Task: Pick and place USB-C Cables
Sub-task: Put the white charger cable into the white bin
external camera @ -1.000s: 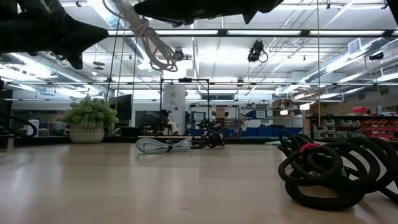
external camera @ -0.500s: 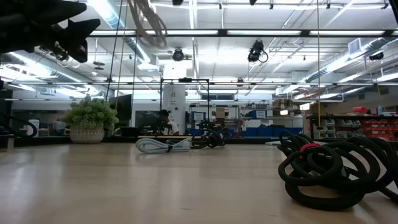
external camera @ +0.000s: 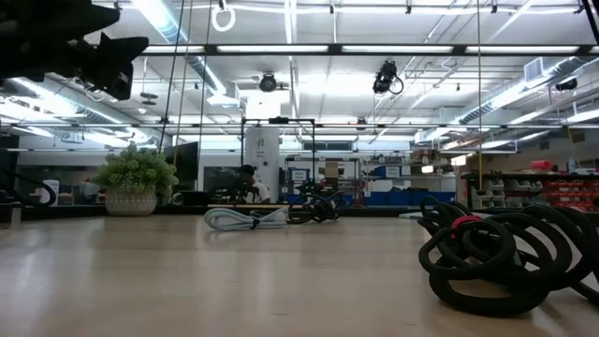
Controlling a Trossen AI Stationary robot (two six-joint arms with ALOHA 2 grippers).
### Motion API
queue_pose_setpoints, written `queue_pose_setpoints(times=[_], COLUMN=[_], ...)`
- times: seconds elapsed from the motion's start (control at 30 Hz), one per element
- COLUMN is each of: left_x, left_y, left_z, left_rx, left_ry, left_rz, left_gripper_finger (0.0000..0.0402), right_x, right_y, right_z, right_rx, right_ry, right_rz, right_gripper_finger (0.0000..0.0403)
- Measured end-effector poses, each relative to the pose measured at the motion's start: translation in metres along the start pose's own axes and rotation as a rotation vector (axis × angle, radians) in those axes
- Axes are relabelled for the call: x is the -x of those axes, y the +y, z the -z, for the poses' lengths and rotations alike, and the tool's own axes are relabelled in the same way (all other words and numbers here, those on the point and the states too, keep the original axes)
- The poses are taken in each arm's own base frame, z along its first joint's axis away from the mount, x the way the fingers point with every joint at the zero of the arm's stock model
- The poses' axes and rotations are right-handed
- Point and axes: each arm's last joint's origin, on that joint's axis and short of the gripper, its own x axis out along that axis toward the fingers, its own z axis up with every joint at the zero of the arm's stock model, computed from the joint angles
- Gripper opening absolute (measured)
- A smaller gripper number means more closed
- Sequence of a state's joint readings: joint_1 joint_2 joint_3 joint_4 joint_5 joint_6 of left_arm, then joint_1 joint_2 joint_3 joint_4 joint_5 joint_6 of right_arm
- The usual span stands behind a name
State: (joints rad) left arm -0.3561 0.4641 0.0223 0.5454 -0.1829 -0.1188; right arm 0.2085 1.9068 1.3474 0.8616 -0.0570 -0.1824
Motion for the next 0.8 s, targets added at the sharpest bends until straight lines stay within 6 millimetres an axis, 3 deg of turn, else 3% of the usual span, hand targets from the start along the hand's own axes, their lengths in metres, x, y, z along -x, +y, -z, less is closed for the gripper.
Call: queue_pose_setpoints(times=[0.23,0.43,0.8], left_x=[-0.012,-0.016,-0.017], left_y=[-0.025,-0.043,-0.048], left_z=[-0.017,-0.027,-0.027], left_rx=[-0.015,-0.023,-0.12], left_ry=[0.033,0.057,0.075], left_rz=[0.155,0.253,0.221], left_gripper_finger=[0.0203,0.0203,0.0203], right_x=[-0.006,-0.006,-0.007], right_y=[0.009,0.003,0.033], right_z=[0.027,0.028,0.023], right_rx=[-0.016,-0.12,-0.123], right_ry=[-0.127,-0.146,-0.142], right_rz=[0.025,0.036,0.061], right_gripper_finger=[0.0015,0.0015,0.0015])
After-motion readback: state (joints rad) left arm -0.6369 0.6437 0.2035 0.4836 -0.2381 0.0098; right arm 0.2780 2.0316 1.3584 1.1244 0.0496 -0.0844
